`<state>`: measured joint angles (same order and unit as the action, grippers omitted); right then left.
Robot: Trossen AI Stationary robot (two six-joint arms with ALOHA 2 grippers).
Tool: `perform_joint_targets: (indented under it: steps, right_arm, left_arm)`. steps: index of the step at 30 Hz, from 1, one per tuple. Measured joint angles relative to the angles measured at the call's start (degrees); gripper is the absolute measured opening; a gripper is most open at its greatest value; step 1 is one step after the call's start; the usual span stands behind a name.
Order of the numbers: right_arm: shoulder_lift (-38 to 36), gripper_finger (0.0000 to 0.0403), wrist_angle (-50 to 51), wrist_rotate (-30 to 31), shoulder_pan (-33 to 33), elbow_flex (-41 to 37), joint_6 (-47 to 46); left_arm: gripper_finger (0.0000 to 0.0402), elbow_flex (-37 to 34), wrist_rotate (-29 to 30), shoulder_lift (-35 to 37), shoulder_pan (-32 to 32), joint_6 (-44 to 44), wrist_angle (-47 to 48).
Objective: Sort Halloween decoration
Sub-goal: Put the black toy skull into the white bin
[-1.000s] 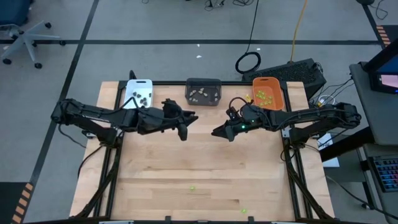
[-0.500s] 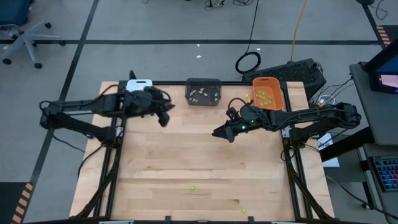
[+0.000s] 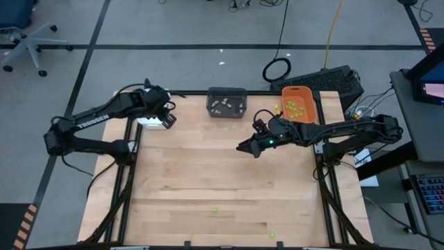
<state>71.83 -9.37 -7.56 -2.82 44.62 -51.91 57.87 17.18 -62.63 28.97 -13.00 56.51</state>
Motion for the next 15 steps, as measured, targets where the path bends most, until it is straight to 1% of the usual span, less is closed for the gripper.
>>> perform_joint_targets:
  steps: [3, 7, 11, 15]
  right_arm:
    - [0.0, 0.0183, 0.28, 0.05, 0.48, 0.0, -0.8]
    - [0.0, 0.0183, 1.46, 0.05, 1.35, 0.0, -0.97]
    - [0.0, 0.0183, 1.55, 0.2, 2.0, 0.0, -1.39]
    - [0.0, 0.0183, 1.55, 0.4, 2.2, 0.0, -2.29]
  left_arm:
    - [0.0102, -2.82, -0.52, -0.01, 3.85, 0.0, -0.45]
    - [0.0102, -6.59, -0.3, -0.02, 7.08, 0.27, -3.2]
    - [0.0102, -10.34, 2.19, 0.02, 9.75, 0.44, -7.02]
    - [0.0102, -14.19, 2.66, 0.02, 11.71, 0.08, -10.86]
